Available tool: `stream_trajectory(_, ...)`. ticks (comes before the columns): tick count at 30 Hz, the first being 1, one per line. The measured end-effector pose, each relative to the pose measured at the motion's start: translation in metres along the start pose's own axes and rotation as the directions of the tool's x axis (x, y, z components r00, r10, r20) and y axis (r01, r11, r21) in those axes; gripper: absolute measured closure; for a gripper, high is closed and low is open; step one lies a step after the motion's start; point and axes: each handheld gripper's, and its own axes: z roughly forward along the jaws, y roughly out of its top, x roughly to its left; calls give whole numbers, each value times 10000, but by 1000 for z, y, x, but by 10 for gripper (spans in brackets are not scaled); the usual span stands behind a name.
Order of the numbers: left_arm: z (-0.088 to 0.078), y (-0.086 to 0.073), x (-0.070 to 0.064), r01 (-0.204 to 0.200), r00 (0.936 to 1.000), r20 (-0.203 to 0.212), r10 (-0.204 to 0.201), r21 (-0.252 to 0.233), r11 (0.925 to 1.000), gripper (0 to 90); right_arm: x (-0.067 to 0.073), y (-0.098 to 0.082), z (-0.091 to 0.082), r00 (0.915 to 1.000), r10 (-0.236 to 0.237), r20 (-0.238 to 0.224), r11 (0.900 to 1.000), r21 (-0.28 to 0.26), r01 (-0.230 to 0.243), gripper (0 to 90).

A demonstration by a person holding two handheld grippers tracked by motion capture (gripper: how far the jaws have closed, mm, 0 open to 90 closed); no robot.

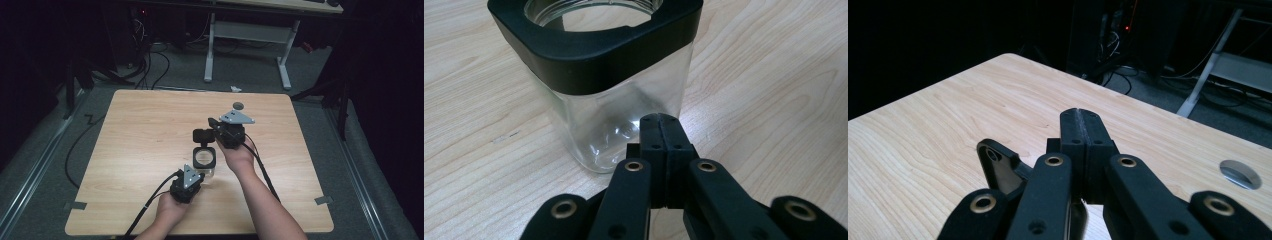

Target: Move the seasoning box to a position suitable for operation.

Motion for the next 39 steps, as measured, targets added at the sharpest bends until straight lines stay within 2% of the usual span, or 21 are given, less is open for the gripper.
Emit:
stream_trajectory(3, 0, -1, 0, -17, 10000, 15, 17, 1, 10000, 900, 1, -3, 5, 10000, -5, -63, 9999, 111, 5, 900)
stream_trajectory(12, 0, -1, -1, 64, 10000, 45, -64, -38, 10000, 900, 3, -4, 3, 9999, -37, -102, 9999, 130, 38, 900)
stream_trajectory(28, 1, -1, -1, 62, 10000, 35, -62, -76, 10000, 900, 10, -18, -9, 9997, -72, -221, 9998, 164, 76, 900)
stream_trajectory(34, 1, -2, -1, 24, 10000, 13, -24, -76, 10000, 900, 20, -31, -17, 9991, -155, -391, 9996, 237, 165, 900)
stream_trajectory(39, 1, -1, -1, 59, 10000, 10, -59, -91, 9999, 900, 28, -55, -24, 9984, -122, -552, 9989, 454, 147, 900)
